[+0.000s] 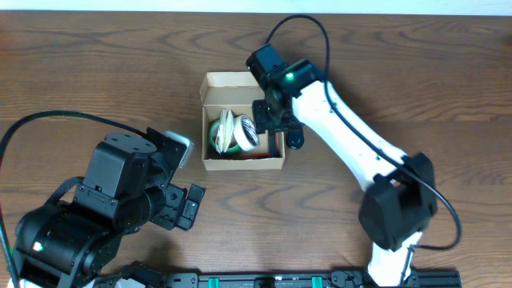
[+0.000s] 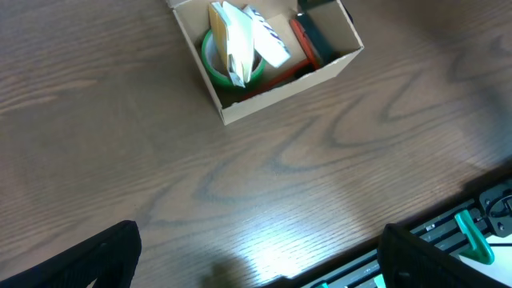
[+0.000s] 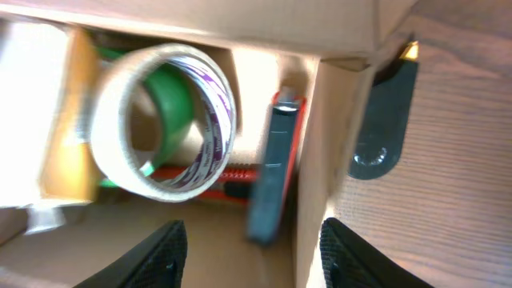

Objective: Pack container
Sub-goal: 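Carry the utility knife into the box and release it, then move the right gripper to the black tape dispenser beside the box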

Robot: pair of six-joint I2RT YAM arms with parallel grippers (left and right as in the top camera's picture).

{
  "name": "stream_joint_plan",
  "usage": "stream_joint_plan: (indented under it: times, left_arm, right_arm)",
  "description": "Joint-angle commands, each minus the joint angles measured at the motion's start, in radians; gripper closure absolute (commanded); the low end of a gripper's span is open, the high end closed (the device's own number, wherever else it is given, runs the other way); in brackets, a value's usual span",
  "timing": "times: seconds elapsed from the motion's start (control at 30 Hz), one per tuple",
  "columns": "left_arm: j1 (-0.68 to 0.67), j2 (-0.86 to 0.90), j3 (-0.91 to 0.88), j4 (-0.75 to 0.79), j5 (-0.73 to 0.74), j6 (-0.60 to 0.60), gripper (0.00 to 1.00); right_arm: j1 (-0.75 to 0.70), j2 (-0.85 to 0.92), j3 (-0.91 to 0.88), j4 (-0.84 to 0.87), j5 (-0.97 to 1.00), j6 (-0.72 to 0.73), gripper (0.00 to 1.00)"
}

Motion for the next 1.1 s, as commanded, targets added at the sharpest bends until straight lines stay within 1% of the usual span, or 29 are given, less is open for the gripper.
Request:
stream_joint_plan:
  times: [0.0,0.1,0.2,0.27,0.3,0.47,0.6,0.73,0.9,1.0,1.07]
  left_arm:
    - [0.002,-0.001,0.010,-0.003,-0.008,-0.006,0.05]
    - [0.002,-0.001,0.010,-0.003,-0.008,-0.006,0.05]
    - [0.002,-0.001,0.010,-0.003,-0.007,-0.006,0.05]
    - [0.002,-0.001,0.010,-0.003,-0.008,-0.006,0.05]
    - [0.002,-0.001,0.010,-0.003,-0.007,-0.006,0.05]
    - [0.002,-0.001,0.010,-0.003,-0.007,-0.006,0.05]
    - [0.002,-0.001,0.010,-0.003,-0.007,-0.006,0.05]
    - [0.002,-0.001,0.010,-0.003,-0.007,-0.006,0.05]
    - [0.002,-0.001,0.010,-0.003,-0.007,-0.006,0.05]
    - [0.002,-0.001,0.010,-0.003,-0.007,-0.006,0.05]
    - [0.002,-0.001,0.010,-0.003,-0.007,-0.006,0.05]
  right_arm:
    - [0.005,-0.092,0.028,-0.002,0.007,0.031,0.45]
    - [0.003,-0.131,0.028,-0.028,0.054,0.073,0.44]
    - [-0.011,-0.152,0.028,-0.090,0.169,0.155,0.41]
    - [-0.033,-0.154,0.028,-0.138,0.214,0.190,0.36]
    - [-0.046,-0.154,0.027,-0.151,0.217,0.190,0.34]
    - [-0.120,-0.146,-0.019,-0.153,0.255,0.154,0.34]
    - [-0.173,-0.146,-0.136,-0.058,0.217,0.081,0.34]
    - [-0.203,-0.146,-0.276,0.097,0.095,-0.027,0.33]
    - [-0.199,-0.146,-0.412,0.272,0.062,-0.060,0.31]
    - [-0.188,-0.146,-0.459,0.357,0.062,-0.088,0.26]
    - [-0.182,-0.146,-0.483,0.406,0.062,-0.099,0.19]
